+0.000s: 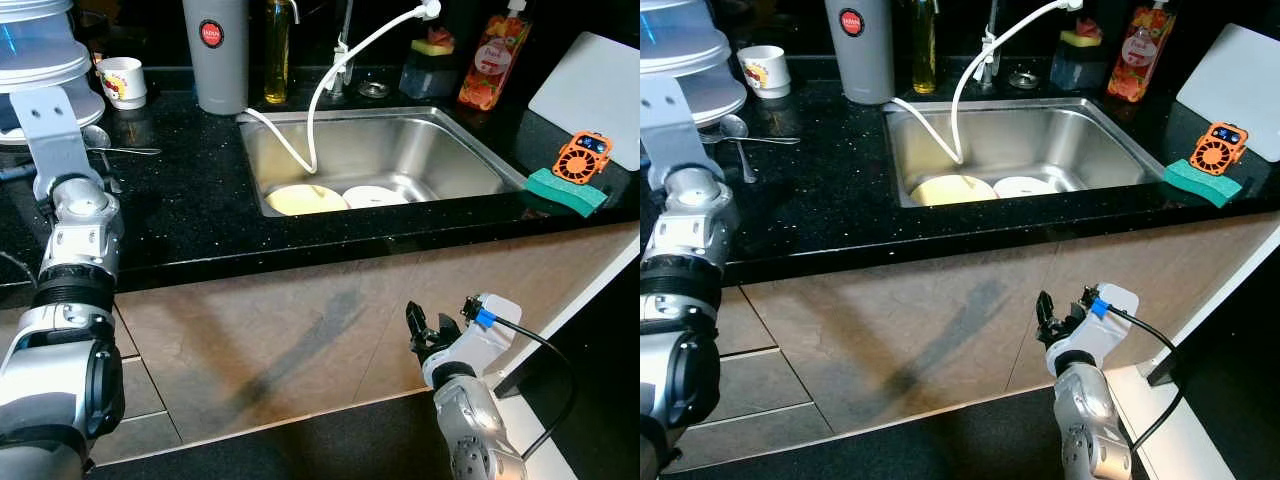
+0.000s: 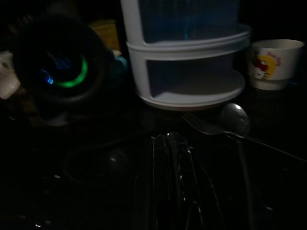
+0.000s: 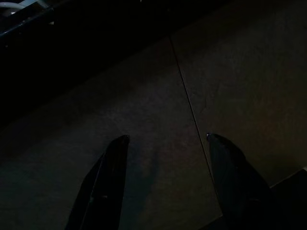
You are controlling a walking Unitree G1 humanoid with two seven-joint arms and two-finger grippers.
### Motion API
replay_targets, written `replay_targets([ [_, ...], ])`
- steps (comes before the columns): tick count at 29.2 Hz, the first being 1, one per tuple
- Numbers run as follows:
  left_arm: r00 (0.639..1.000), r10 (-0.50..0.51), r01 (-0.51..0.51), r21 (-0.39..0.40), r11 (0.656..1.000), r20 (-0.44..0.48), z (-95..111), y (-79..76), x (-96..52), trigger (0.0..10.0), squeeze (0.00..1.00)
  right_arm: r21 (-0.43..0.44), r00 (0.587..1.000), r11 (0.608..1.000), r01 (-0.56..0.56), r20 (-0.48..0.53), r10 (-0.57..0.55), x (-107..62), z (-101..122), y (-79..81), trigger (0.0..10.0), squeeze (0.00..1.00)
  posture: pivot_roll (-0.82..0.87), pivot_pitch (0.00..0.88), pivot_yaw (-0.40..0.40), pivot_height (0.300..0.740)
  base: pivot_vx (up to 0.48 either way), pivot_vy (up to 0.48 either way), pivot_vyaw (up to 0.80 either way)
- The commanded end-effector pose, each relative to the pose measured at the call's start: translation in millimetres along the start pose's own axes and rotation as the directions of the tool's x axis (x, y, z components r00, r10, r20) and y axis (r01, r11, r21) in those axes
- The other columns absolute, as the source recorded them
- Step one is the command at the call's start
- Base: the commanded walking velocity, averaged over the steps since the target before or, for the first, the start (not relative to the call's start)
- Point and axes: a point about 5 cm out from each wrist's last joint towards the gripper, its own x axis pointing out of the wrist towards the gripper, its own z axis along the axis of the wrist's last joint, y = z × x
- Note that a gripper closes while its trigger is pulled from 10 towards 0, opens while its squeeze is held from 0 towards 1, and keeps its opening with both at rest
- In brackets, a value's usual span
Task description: Kitchen organization
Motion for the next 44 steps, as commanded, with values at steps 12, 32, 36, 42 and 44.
replay_targets([
  [12,0.897,-0.260,0.245,-0.088,0.966,-0.357,-45,-20.8,-9.8,10.0,0.32,0.005,1.000,1.000,0.010,0.002,-0.010,2.7,1,-2.4,10.0,0.00,-0.01,0.005,-0.033,0.740,0.000,0.000,0.00],
  [32,0.895,-0.247,0.170,-0.227,0.959,-0.371,-33,-3.0,5.3,10.0,0.00,0.000,1.000,1.000,0.006,-0.005,-0.006,0.7,-1,-1.6,10.0,0.00,-0.02,0.012,-0.036,0.740,0.000,0.000,0.00],
  [36,0.899,-0.225,0.156,-0.208,0.966,-0.375,-35,1.9,7.2,10.0,0.00,0.001,1.000,1.000,0.007,-0.003,-0.007,0.0,-1,-2.2,10.0,0.00,-0.02,0.014,-0.037,0.740,0.000,0.000,0.00],
  [42,0.910,-0.205,0.154,-0.164,0.974,-0.361,-35,13.6,12.9,10.0,0.00,0.005,1.000,1.000,0.015,-0.005,-0.015,-1.5,-2,-3.4,10.0,0.00,-0.02,0.017,-0.036,0.740,0.000,0.000,0.00],
  [44,0.891,-0.212,0.163,-0.153,0.975,-0.402,-43,21.0,13.3,10.0,0.00,0.005,1.000,1.000,0.014,-0.009,-0.014,-2.3,-3,-3.4,10.0,0.00,-0.02,0.016,-0.035,0.740,0.000,0.000,0.00],
])
